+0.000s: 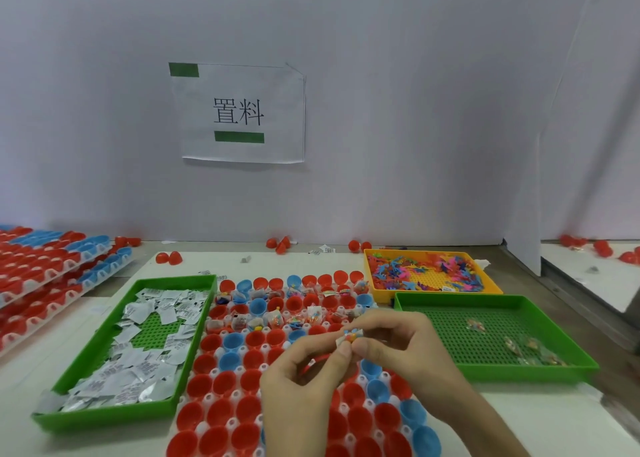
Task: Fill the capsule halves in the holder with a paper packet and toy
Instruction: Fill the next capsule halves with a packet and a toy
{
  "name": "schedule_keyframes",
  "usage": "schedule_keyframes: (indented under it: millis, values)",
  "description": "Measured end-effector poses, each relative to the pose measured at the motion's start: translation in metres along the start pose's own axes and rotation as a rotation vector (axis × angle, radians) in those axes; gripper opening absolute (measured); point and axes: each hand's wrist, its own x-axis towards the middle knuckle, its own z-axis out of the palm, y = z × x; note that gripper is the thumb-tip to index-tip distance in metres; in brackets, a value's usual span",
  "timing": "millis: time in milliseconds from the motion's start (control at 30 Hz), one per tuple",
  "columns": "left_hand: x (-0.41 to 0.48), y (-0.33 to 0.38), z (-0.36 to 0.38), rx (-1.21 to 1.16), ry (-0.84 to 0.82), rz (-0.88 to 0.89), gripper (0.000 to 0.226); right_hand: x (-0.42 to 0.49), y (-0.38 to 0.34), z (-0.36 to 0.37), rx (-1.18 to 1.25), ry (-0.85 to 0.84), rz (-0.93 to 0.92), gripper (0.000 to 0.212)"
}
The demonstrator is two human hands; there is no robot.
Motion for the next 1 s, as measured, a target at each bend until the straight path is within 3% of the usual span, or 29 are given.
schedule_keyframes:
  millis: [167, 333, 433, 567, 800, 1000]
  values:
    - [-0.002, 0.004, -0.007, 0.040, -0.063, 0.013, 0.033, 0.005, 0.000, -0.006, -0.071, 0.108, 0.032, 0.017]
    - [0.002, 0.014, -0.035, -0.041, 0.097, 0.077, 0.029, 0.027, -0.006, -0.040, -0.617, 0.234, -0.027, 0.020]
    - [0.006, 0.014, -0.051, -0.075, 0.197, 0.122, 0.027, 0.039, -0.001, -0.051, -0.819, 0.105, 0.018, 0.015]
    - [0.007, 0.009, -0.057, -0.056, 0.215, 0.151, 0.028, 0.046, 0.009, -0.059, -0.981, -0.049, 0.102, 0.016]
    - [0.006, 0.006, -0.058, -0.037, 0.214, 0.177, 0.031, 0.046, 0.014, -0.053, -1.036, -0.207, 0.192, 0.026]
    - [0.008, 0.005, -0.060, -0.042, 0.218, 0.181, 0.033, 0.046, 0.020, -0.050, -1.080, -0.226, 0.264, 0.017]
